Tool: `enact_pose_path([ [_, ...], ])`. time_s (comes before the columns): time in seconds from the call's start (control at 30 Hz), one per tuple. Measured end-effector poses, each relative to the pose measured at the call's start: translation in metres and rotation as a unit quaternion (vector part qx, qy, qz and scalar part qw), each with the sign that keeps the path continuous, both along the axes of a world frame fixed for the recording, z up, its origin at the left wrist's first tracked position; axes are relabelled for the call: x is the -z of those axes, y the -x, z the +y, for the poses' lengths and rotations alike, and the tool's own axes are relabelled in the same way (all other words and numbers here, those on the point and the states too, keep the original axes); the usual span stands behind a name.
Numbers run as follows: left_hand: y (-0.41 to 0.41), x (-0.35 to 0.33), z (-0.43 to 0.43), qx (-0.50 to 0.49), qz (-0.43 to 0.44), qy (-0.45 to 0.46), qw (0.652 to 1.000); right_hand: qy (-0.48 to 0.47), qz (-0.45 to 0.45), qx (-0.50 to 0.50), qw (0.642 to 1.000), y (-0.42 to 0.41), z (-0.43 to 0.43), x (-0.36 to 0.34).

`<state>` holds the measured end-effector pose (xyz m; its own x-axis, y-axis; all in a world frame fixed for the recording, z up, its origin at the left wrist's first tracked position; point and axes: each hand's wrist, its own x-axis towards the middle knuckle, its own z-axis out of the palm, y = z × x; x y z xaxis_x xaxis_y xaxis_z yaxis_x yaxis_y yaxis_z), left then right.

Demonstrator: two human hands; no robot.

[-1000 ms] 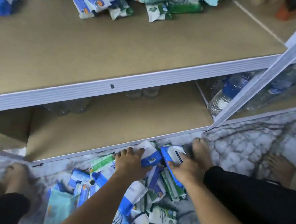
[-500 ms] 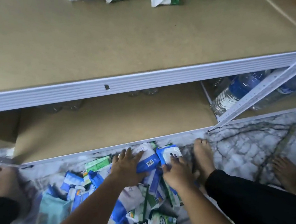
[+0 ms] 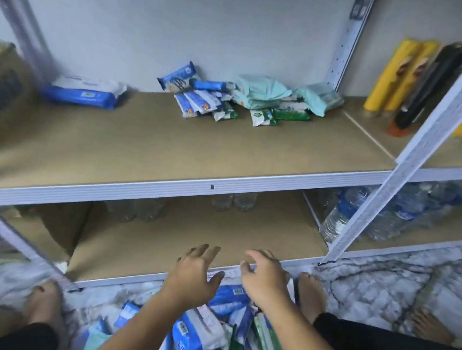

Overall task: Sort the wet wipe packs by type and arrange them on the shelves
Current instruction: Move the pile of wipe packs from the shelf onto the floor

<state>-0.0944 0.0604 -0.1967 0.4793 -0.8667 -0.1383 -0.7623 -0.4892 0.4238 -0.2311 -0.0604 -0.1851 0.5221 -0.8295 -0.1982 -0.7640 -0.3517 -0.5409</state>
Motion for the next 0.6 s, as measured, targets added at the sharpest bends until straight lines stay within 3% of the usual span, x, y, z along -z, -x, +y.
enact_pose_path([
  [0.17,-0.002,-0.081,-0.002,0.019,-0.042,0.138,0.989,0.068,-0.141,-0.017,0.988,-0.005,-0.015,-0.075],
  [0.33,-0.013,-0.147,-0.016,0.040,-0.076,0.222,0.971,0.196,-0.208,-0.035,0.957,-0.005,-0.049,-0.142],
  [0.6,-0.056,-0.202,-0.094,0.039,-0.107,0.256,0.960,0.221,-0.166,-0.034,0.961,-0.014,-0.145,-0.211],
])
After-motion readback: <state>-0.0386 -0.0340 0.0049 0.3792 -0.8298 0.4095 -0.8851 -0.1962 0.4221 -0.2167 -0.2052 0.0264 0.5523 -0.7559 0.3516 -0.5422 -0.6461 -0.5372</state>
